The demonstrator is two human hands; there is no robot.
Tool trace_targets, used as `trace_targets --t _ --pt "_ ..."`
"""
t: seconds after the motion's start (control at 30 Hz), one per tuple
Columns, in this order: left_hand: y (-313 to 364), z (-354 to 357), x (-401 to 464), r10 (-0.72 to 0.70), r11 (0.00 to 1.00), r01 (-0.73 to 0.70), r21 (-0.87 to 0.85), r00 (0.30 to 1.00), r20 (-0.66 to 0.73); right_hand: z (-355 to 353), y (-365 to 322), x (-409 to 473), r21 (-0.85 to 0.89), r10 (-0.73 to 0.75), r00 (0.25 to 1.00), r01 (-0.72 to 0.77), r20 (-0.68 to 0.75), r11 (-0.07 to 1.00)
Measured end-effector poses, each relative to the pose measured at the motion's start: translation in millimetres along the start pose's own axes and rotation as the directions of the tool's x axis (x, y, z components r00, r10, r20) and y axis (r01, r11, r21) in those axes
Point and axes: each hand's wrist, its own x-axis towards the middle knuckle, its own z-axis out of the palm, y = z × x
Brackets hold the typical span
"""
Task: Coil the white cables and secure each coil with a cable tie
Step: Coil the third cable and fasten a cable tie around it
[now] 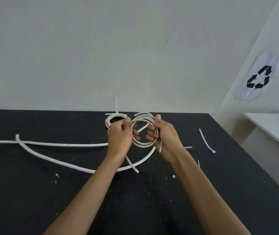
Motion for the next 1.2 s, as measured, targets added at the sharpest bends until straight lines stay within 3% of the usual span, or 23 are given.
trace_targets --t 0.1,0.23,0.37,0.5,0.6,0.9,1.0,1.2 --pt "2.7 6.1 6.8 -0.231 0.921 0.252 -0.297 0.967 0.103 3.5 8.4 -3.1 -0.063 -0.039 0.999 0.038 -0.018 0.997" --pt "4.3 3.3 11.7 -0.281 0.887 0.32 -0.332 0.946 0.16 3.7 15.0 -8.0 -0.022 -0.04 0.999 0.041 0.027 0.999" --pt "9.1 -0.8 14.0 -0.407 0.778 0.444 -0.445 0.895 0.182 1.9 14.5 -14.6 -0.003 -0.006 0.991 0.006 0.132 1.0" --pt "12.0 -6.0 14.9 -0.461 0.766 0.484 -0.424 0.872 0.163 -9.2 7.9 -17.6 -0.219 0.037 0.97 0.016 0.239 0.976" --pt "11.1 -9.5 15.3 -0.465 0.768 0.487 -0.415 0.87 0.162 -20.3 5.0 -13.2 -0.422 0.019 0.972 0.084 0.234 0.903" --pt "10.6 -14.4 21.2 -0.489 0.728 0.526 -0.441 0.848 0.205 -32.7 -12.0 -15.7 -0.692 -0.039 0.974 0.187 0.224 0.697" --pt "11.7 -13.1 21.3 -0.506 0.685 0.545 -0.483 0.833 0.223 -30.0 -10.1 -18.4 -0.627 -0.066 0.965 0.217 0.255 0.748" --pt "8.2 -7.9 20.9 -0.583 0.57 0.546 -0.614 0.795 0.167 -23.8 9.1 -23.1 -0.335 -0.126 0.957 0.213 0.263 0.918"
